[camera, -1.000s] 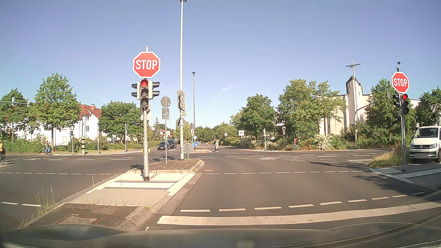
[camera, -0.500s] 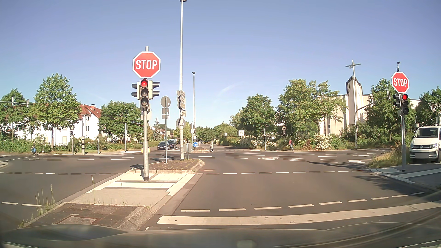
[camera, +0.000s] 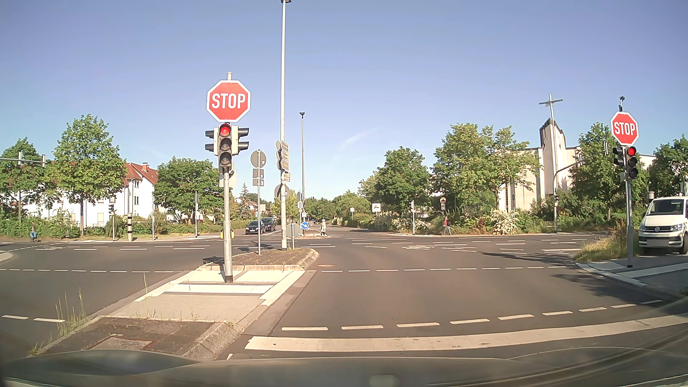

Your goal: Follow the waypoints while adhering to traffic rules and regulations

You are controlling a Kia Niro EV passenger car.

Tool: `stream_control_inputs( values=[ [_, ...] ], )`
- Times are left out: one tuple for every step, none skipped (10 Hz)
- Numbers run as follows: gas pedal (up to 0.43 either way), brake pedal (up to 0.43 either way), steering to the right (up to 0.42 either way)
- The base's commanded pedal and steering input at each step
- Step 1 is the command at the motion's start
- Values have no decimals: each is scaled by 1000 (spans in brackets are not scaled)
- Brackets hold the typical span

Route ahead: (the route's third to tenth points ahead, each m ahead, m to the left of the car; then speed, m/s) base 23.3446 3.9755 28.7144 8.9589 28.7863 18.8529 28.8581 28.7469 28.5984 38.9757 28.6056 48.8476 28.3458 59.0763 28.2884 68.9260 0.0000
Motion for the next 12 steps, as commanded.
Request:
stream_control_inputs(
  values=[
    [0,311,12],
    [0,311,12],
    [0,311,12],
    [0,311,12],
    [0,311,12],
    [0,311,12],
    [0,311,12],
    [0,311,12],
    [0,311,12],
    [0,311,12],
    [0,311,12],
    [0,311,12]
  ],
)
